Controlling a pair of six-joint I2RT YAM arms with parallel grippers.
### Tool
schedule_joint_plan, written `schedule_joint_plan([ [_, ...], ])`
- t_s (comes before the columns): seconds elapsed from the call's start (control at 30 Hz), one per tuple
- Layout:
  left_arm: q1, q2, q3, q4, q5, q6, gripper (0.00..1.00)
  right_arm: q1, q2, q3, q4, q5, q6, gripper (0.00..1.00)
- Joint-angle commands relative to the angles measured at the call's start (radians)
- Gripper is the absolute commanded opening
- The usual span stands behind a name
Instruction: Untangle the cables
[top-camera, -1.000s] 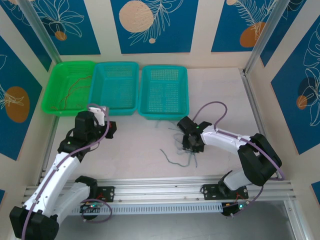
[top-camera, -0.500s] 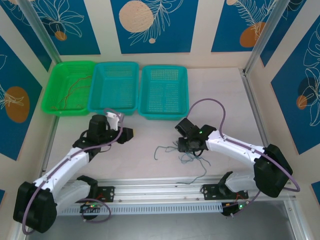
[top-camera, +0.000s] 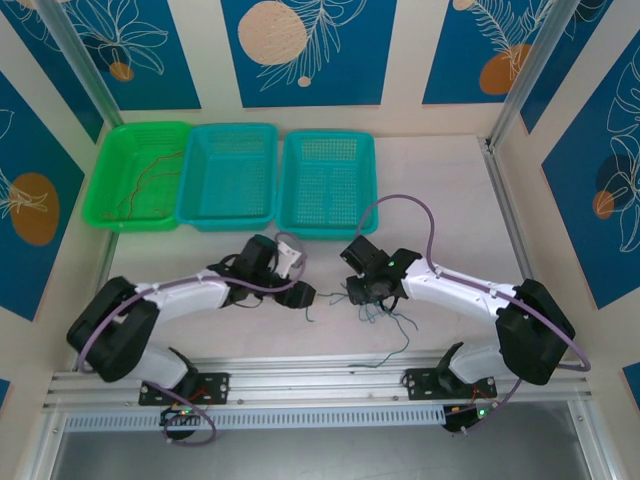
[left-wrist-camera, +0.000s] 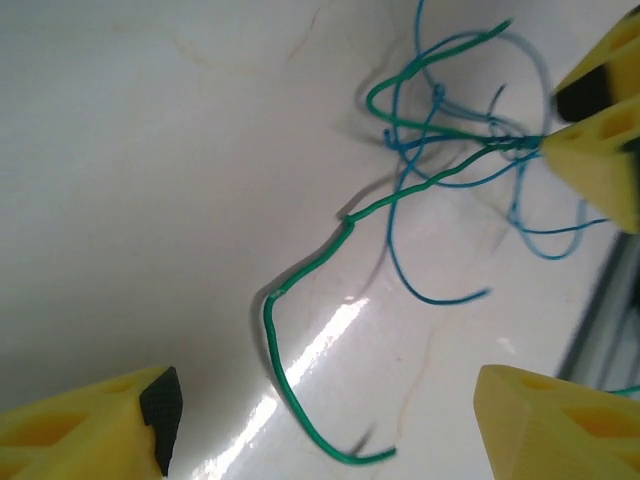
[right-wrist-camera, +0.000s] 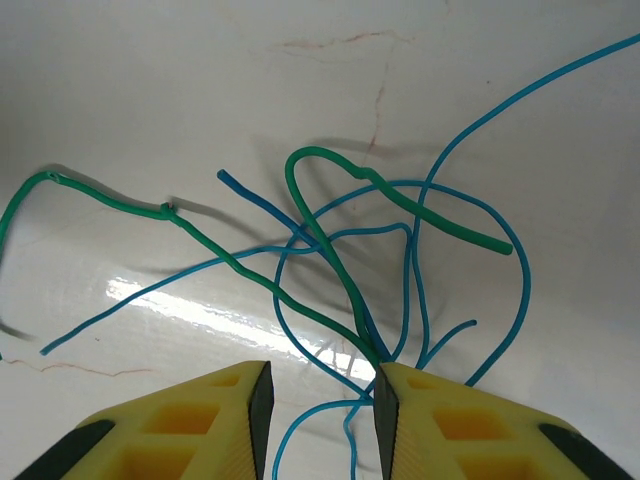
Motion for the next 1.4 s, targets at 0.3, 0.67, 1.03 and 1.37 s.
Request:
schedule_joint_plan([
  [0.3, -0.151, 0.205, 0.158, -0.184, -0.291, 0.269, 0.5, 0.01, 0.0, 0.022, -0.024, 0.025, -0.012, 0.34],
  [0.67, -0.22, 0.31, 0.179, -0.29, -0.489, 0.296, 0.0, 0.002, -0.049, 0.018, -0.066, 0.129, 0.062, 0.39],
  [1.03, -0.143, -0.097, 0.045, -0.154, -0.474, 0.293, 0.0, -0.169, -0.31, -0.148, 0.047, -0.162, 0.151, 0.95],
  [1.37, -0.143, -0.093, 0.032, -0.109, -0.419, 0.295, 0.0, -0.233, -0.453, -0.107, 0.187, -0.417, 0.163, 1.0],
])
